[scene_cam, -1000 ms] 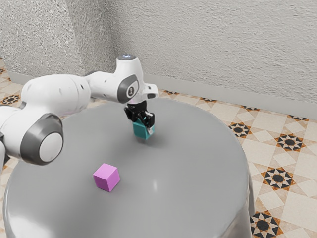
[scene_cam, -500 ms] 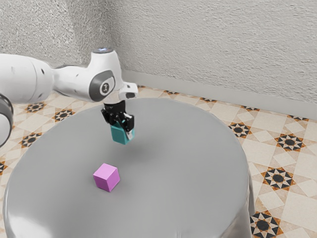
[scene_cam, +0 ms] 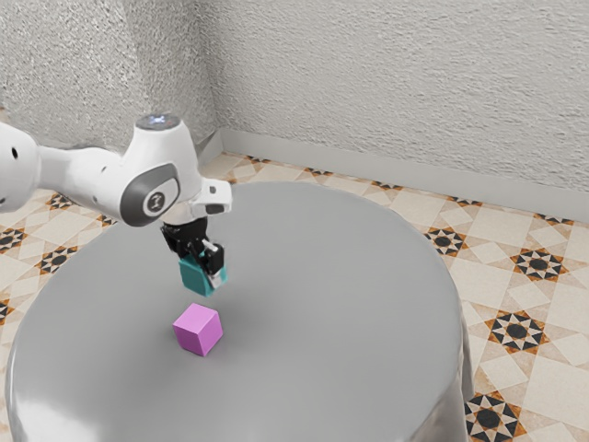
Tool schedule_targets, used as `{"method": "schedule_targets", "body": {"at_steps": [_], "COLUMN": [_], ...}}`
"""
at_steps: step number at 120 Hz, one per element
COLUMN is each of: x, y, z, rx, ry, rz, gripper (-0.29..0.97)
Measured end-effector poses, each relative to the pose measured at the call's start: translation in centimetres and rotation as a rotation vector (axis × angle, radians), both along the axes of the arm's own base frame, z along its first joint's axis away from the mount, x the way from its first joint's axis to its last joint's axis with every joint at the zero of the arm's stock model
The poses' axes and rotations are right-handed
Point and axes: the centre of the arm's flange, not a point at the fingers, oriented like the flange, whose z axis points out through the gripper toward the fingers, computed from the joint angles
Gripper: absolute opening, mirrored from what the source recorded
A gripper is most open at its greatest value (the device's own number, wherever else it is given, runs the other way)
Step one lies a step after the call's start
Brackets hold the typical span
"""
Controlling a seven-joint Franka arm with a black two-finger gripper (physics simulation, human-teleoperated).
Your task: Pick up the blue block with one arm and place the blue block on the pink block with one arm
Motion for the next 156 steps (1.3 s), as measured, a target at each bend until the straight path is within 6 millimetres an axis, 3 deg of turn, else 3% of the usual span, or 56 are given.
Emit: {"method": "schedule_targets", "body": {"at_steps": [20, 49, 70, 84, 122, 156], "x": [-2.7, -3.8, -4.9, -5.1, -5.4, -5.9], "y": [-0.1, -0.6, -2.1, -2.7, -2.0, -2.2], "z": [-0.3, -0.7, -0.9, -1.1, -1.0, -2.2], "rx": [0.0, -0.002, 0.007, 0.011, 0.009, 0.007], "ry": [0.006, 0.007, 0.01, 0.011, 0.005, 0.013], "rz": [0.004, 0.017, -0.001, -0.002, 0.039, 0.053], "gripper": [0.27, 0.27, 0.27, 0.27, 0.27, 0.27]}}
